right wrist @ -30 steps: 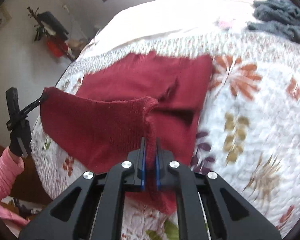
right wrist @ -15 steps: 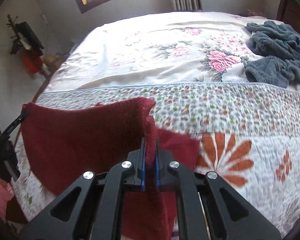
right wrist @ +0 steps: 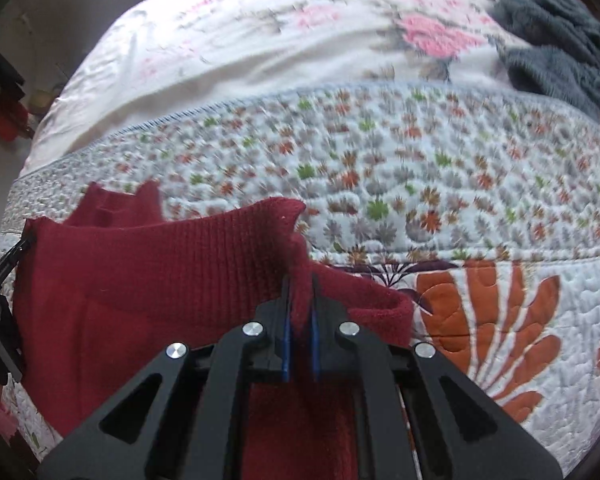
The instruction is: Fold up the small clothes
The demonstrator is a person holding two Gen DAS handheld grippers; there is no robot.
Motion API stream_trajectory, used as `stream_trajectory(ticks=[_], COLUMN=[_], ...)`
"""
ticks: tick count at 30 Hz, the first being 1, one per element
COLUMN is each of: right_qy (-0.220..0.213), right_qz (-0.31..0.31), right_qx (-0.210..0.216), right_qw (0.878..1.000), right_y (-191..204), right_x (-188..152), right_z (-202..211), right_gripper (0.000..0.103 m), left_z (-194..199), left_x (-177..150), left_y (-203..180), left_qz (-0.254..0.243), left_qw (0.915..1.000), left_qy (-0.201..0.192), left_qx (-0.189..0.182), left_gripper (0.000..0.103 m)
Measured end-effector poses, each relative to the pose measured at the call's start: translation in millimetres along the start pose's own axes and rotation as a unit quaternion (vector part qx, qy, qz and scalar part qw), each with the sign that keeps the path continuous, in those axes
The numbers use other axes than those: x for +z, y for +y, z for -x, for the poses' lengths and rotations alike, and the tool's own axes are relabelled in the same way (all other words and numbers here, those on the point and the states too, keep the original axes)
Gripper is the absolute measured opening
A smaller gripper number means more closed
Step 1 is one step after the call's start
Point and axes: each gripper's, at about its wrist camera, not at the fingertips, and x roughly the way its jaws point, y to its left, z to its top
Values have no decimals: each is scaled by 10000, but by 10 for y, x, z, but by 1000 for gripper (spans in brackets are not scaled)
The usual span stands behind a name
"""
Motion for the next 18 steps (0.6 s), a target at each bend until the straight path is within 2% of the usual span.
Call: stream_trajectory(ticks=[4,7,9,11,12,16,18], right_qy=[90,47,-52,-136,-141,58,183], right_qz=[-91,-281,-355,-410,-434,-406,-362], right_qx=[-29,115,266,444,579,1114,1251], right_qw=[9999,9995,9990,9981,9973,9929,9913], right_y=[-16,-65,-113,-184,-220,-331,-377], right_x=[-40,-88,-134,-239,-305,-737,-1020], right_z=[-118,6,148,342,433,728,833], right_gripper=[10,20,24,31,37,42,46], left_z=[-60,73,234,440,519,894,1055], left_x=[2,56,95,89,80,-132,-282], left_y=[61,105,151,201,208,114,19], left_qz=[176,293,375,478,475,235,71], left_qw=[9998,9995,9992,9983,9983,9983,9979], left_qy=[133,40,-110,-252,-264,-267,-277], left_qx=[-37,-97,-106,-210,-219,-455,-582], left_gripper=[12,21,38,43,44,47,52])
